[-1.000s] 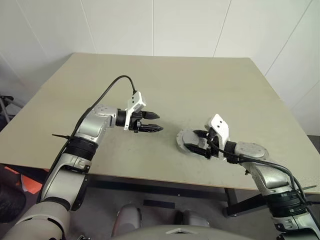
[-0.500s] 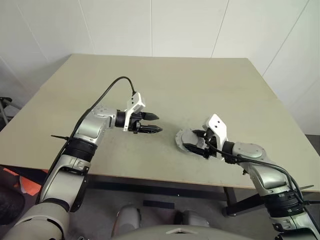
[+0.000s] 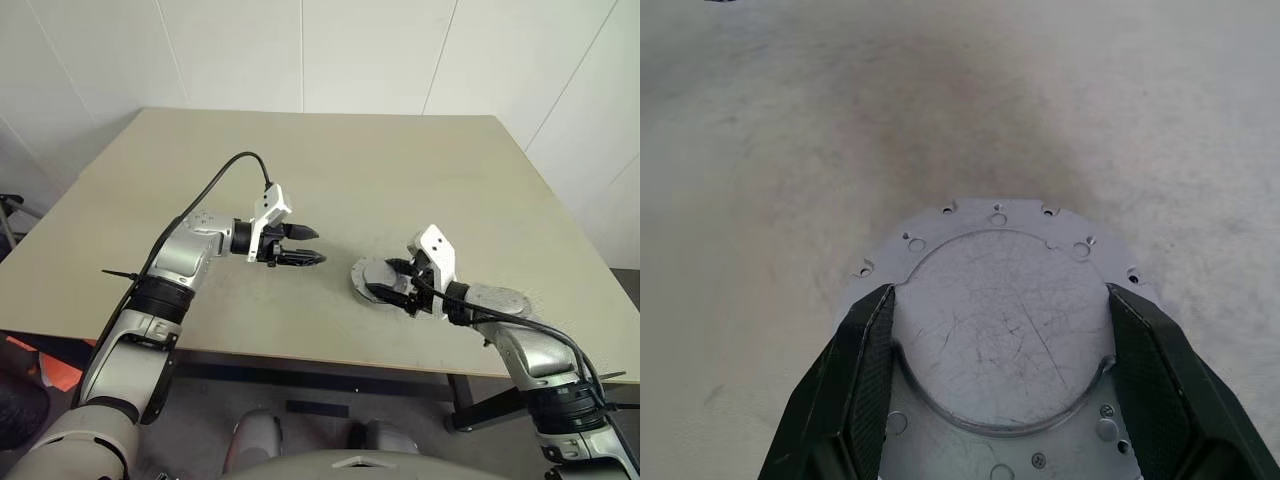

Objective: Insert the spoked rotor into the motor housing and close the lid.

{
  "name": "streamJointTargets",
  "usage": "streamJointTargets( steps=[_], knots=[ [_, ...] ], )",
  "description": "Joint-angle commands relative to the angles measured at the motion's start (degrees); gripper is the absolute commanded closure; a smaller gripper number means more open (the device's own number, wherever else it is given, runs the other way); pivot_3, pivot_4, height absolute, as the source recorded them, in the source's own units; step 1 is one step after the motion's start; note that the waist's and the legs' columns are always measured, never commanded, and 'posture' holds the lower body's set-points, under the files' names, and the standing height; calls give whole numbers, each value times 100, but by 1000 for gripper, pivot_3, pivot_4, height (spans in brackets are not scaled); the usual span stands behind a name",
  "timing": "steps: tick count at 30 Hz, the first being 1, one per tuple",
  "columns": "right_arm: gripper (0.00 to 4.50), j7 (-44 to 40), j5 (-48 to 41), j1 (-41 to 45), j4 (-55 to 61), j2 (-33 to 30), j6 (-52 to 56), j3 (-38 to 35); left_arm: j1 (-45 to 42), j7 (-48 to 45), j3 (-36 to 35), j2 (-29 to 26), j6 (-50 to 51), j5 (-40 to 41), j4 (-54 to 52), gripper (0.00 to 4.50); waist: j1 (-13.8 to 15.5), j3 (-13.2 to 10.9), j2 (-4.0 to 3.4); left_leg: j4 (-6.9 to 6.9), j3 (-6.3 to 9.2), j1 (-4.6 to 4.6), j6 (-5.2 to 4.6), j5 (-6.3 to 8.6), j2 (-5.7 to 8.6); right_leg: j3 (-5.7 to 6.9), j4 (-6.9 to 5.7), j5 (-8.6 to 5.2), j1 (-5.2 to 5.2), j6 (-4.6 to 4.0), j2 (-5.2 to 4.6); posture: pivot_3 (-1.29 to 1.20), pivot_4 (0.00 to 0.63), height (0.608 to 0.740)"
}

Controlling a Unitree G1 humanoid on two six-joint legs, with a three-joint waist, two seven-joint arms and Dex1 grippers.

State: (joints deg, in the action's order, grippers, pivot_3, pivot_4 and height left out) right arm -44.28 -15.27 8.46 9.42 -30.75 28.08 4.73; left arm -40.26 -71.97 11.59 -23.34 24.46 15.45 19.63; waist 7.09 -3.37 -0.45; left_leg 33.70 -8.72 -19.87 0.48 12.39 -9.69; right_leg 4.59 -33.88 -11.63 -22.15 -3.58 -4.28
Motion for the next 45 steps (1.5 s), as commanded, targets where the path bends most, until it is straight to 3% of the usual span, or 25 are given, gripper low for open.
streamJointTargets(
  steps=[1, 14, 27, 37, 45],
  knots=[
    [1404, 139, 69, 116, 17, 117, -262, -38, -44, 14, -90, -26, 1, 84, -188, 1306, -10, 0, 0, 0, 0, 0, 1, -1, 0, 0, 0, 0, 0, 1, 0, 0, 0, 740],
    [1404, 112, 595, -173, -518, -65, -981, 78, -16, 25, -95, -38, 52, 93, -248, 1306, -2, 0, 0, 0, 0, 6, 6, -3, 0, 0, -1, -8, 5, 17, 0, 0, 0, 740],
    [1404, -383, 62, 170, -889, -418, -761, -245, -26, 15, -93, -50, 85, 93, -273, 1306, 32, 0, -1, 21, 4, 23, -23, 13, 2, 0, 1, -16, 31, 31, -2, 0, 0, 740],
    [1404, -406, 285, 194, -962, -444, -1047, -1, 12, 38, -108, -57, 110, 104, -326, 1306, 37, 0, -1, 44, 6, 19, -48, 28, 4, -1, 1, 3, 29, -1, -5, 0, 0, 740],
    [1404, -484, -454, 451, -1000, -395, -662, -579, 12, 18, -101, -83, 95, 99, -311, 1306, 39, 0, -1, 46, 6, 18, -47, 28, 4, 0, 1, -8, 27, 20, -6, 0, 0, 740]
  ],
)
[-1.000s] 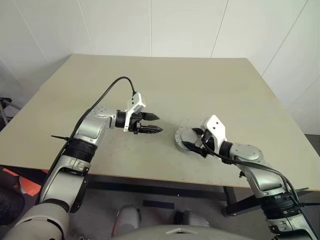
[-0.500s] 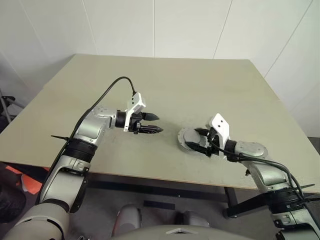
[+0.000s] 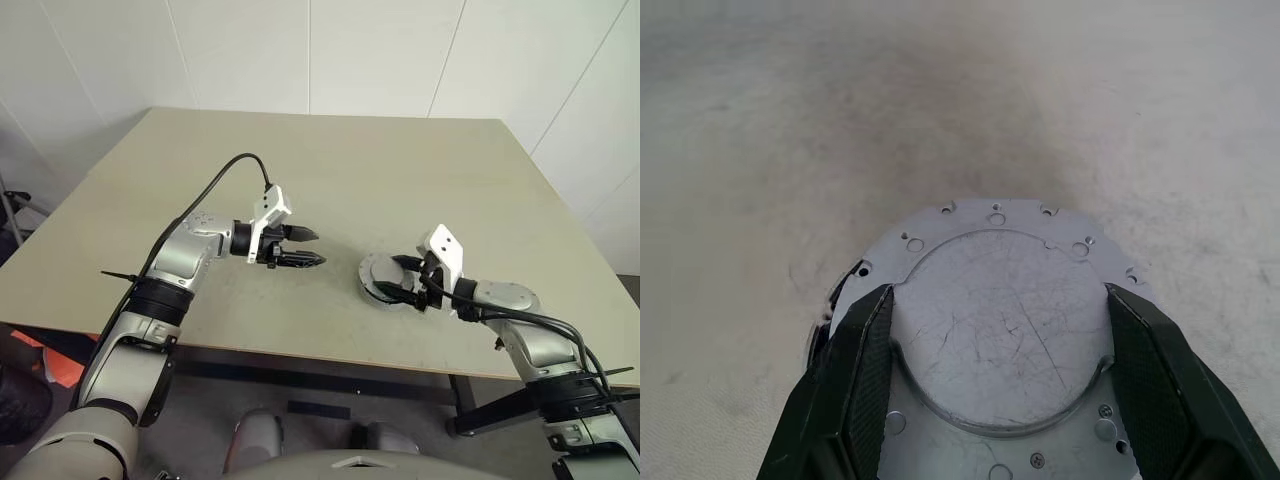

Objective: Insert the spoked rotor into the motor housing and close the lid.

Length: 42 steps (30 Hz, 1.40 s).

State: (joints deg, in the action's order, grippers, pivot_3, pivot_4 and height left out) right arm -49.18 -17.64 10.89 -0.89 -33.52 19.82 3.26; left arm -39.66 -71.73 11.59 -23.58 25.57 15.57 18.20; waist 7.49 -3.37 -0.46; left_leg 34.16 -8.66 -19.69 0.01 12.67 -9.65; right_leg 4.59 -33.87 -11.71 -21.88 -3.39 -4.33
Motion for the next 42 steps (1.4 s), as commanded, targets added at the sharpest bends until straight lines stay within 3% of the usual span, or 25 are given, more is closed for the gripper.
streamJointTargets(
  steps=[1, 14, 21, 42],
  knots=[
    [1404, -18, -305, 258, 55, -129, 247, -483, -54, -9, -98, -58, -27, 83, -156, 1306, -8, 0, 0, 0, 0, -1, 0, 0, 0, 0, 0, 4, -3, -7, 0, 0, 0, 740],
    [1404, -207, -689, 369, 612, -84, 998, -505, -16, 31, -100, -43, -10, 96, -230, 1306, -37, 0, -1, -3, -5, -44, -20, -10, -5, 0, -6, 15, -51, -28, 2, 0, 0, 740],
    [1404, -341, -827, 203, 216, -163, 1451, -616, 1, 62, -105, -47, -6, 106, -254, 1306, -39, 0, -1, -3, -5, -34, 2, -2, -6, 0, -9, 15, -45, -26, 3, 0, 0, 740],
    [1404, -1035, -240, -400, 182, -721, 326, -293, -24, 66, -77, -60, 11, 135, -245, 1306, 37, 1, -2, 0, -4, -32, -9, 3, -3, 1, 2, 14, -31, -25, 1, 0, 0, 740]
  ],
)
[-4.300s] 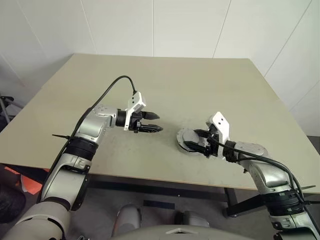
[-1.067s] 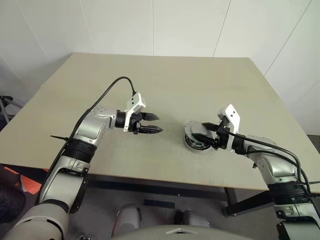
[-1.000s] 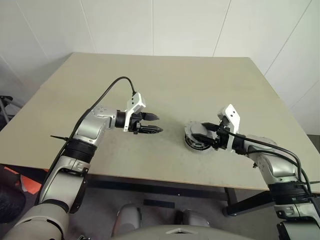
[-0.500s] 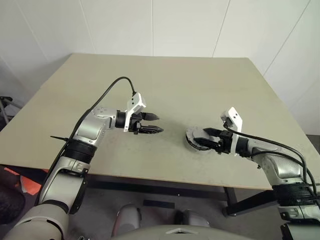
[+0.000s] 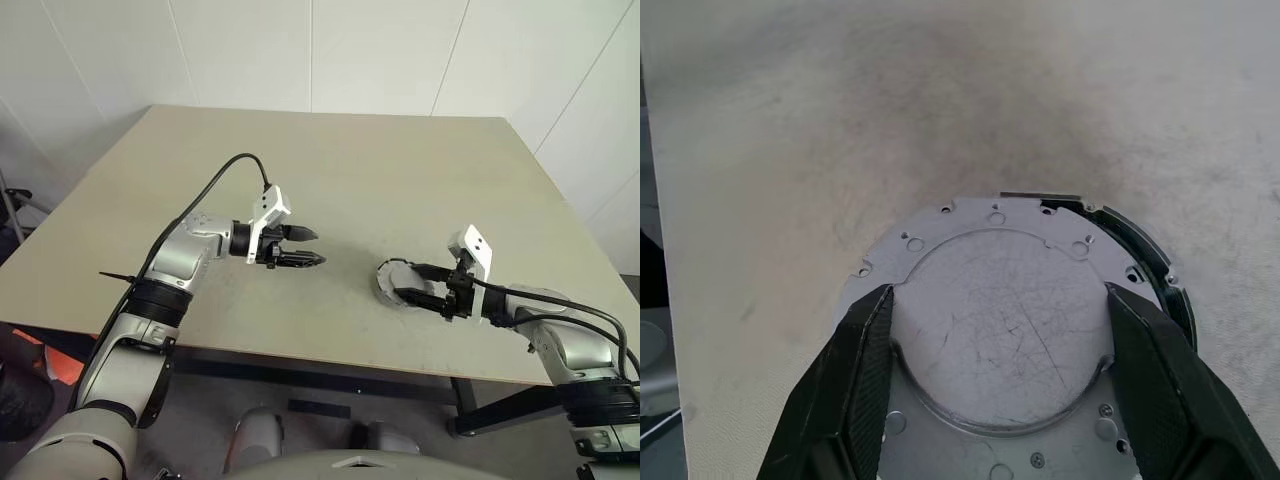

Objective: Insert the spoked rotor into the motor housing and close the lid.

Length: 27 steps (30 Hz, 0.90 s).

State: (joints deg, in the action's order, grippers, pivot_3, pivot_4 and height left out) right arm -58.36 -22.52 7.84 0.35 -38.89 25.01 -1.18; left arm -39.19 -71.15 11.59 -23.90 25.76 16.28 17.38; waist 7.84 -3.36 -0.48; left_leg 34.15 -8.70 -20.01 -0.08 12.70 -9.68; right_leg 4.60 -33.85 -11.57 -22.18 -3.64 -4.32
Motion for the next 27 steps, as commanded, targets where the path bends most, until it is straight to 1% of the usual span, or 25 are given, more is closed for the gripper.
streamJointTargets(
  steps=[1, 5, 13, 21, 27],
  knots=[
    [1404, -114, 323, -99, 43, -204, -270, 198, -70, 13, -75, -24, -10, 63, -160, 1306, 1, 0, 0, 0, 0, 0, -3, 2, 0, 0, 0, 0, 0, 1, 0, 0, 0, 740],
    [1404, 190, 489, 101, 71, -3, -385, 319, -67, 32, -77, -13, -4, 73, -168, 1306, -2, 0, 0, 0, 0, 2, -2, 2, 0, 0, 0, -2, 1, 3, 0, 0, 0, 740],
    [1404, 835, -77, 636, 165, 633, -160, -359, -23, 76, -86, -8, 5, 86, -202, 1306, -97, 0, -2, -1, -2, 1, 7, -3, -4, 0, -8, -1, -8, 4, 1, 0, 0, 740],
    [1404, 698, 1, 393, 380, 478, -156, -212, -16, 80, -69, 5, 22, 100, -222, 1306, -66, 0, -2, 0, -2, -10, 5, -3, -2, 0, -11, 1, -19, -2, 0, 0, 0, 740],
    [1404, 479, 171, 254, 75, 282, -269, -118, -39, 64, -60, 13, 19, 95, -207, 1306, -70, 0, -2, 0, -3, -6, 5, -2, -2, 0, -12, 0, -18, -1, 1, 0, 0, 740]
  ],
)
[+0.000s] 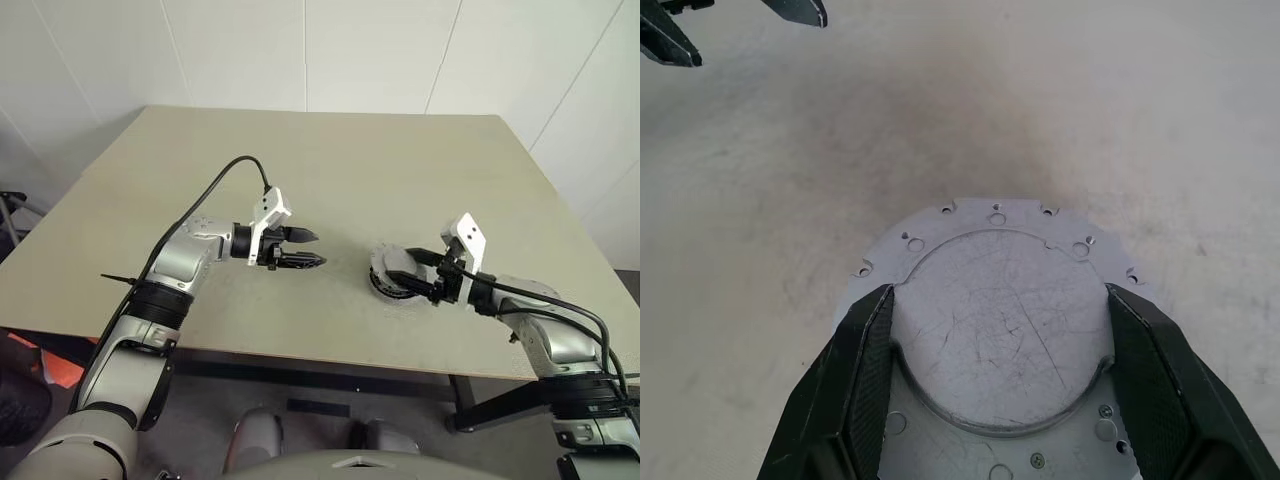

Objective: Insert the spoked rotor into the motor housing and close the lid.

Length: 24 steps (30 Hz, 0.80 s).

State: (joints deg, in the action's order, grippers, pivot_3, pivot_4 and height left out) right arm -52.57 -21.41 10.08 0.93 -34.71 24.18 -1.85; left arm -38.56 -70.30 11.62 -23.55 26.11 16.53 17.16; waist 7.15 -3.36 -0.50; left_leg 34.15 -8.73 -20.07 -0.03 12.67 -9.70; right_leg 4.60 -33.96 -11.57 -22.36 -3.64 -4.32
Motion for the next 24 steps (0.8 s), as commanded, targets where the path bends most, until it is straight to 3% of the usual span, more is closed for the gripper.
streamJointTargets(
  steps=[1, 13, 18, 24],
  knots=[
    [1404, -94, 112, 28, -49, -139, -232, -29, -103, -23, -64, -23, -15, 70, -187, 1306, -1, 0, 0, 0, 0, 1, 0, 0, 0, 0, 0, 0, 1, 0, 0, 0, 0, 740],
    [1404, -80, 752, -101, -483, -165, -929, 291, -58, -16, -106, -84, 38, 101, -289, 1306, -4, 0, 0, 0, 0, 8, 1, 0, 0, 0, 0, -1, 9, 1, 0, 0, 0, 740],
    [1404, -136, 596, -77, -599, -175, -889, 138, -60, -19, -105, -98, 54, 103, -302, 1306, 5, 0, 0, 1, 1, 19, 1, 1, 0, 0, 3, -19, 32, 33, 0, 0, 0, 740],
    [1404, -223, 485, -72, -531, -271, -742, 91, -87, -22, -83, -75, 43, 100, -275, 1306, 7, 0, 0, 3, 1, 22, 0, 1, 0, 0, 3, -3, 35, 6, 0, 0, 0, 740]
  ],
)
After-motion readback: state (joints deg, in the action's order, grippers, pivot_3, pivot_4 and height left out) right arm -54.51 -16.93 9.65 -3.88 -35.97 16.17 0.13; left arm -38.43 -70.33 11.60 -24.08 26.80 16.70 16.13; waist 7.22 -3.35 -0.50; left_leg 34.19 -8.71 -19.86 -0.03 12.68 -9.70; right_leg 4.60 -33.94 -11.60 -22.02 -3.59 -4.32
